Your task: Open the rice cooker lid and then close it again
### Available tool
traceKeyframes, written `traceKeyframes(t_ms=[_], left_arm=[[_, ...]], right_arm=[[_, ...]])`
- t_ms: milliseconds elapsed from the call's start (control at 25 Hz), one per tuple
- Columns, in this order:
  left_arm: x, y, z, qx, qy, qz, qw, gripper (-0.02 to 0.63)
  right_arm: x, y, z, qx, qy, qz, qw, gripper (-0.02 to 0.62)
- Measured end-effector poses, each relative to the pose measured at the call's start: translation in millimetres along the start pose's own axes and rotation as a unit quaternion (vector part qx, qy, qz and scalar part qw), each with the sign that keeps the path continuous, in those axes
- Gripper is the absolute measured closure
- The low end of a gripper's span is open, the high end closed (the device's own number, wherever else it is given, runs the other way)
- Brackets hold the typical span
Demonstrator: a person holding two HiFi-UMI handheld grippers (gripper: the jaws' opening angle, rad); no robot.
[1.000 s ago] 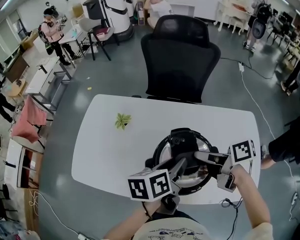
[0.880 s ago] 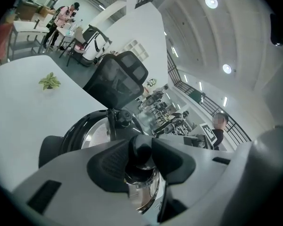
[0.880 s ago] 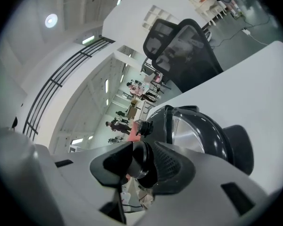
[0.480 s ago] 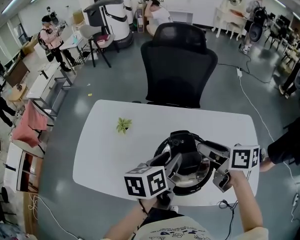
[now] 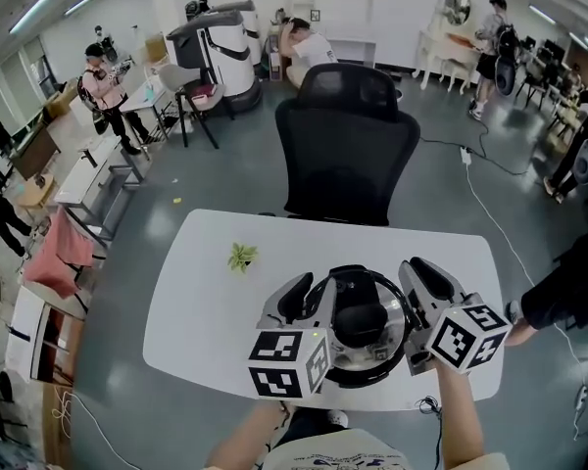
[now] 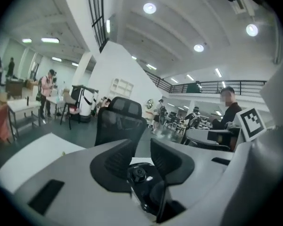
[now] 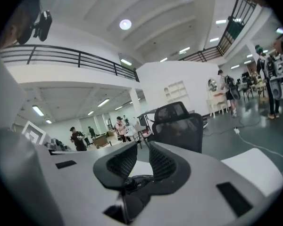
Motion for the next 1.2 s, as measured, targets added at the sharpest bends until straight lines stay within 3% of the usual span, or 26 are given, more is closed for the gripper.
traceKeyframes(t_ms=[200, 360, 520, 720, 1200], left_arm=[[8.3, -24.8, -11.8, 0.063, -0.026, 0.079, 0.9945, 0.53], [9.7, -33.2, -19.3, 0.092, -0.038, 0.091, 0.9908, 0.583], [15.2, -36.9, -27.5, 0.103, -0.045, 0.105, 0.9881, 0.591], [18.4, -32.3, -40.9, 0.106, -0.053, 0.121, 0.9855, 0.592], [21.5, -27.5, -63.8, 0.108, -0.053, 0.106, 0.9871, 0.592]], right_arm=[[-15.3, -15.1, -10.3, 0.05, 0.035, -0.088, 0.994, 0.555], [-27.3, -17.0, -14.9, 0.076, 0.047, -0.128, 0.988, 0.583], [-38.1, -17.4, -22.5, 0.09, 0.061, -0.159, 0.981, 0.584], [-46.9, -12.1, -33.6, 0.101, 0.069, -0.158, 0.98, 0.584], [-54.5, -10.3, -53.8, 0.106, 0.084, -0.159, 0.978, 0.584]])
Point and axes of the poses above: the fingertips, and each gripper's own axes: z forward along the fingers, x to its right, y out of its underside, the point moved 5 cm from there along -z, backward along the fingers, and after that the axes turned 10 degrees about x, right-handed, at the moved point
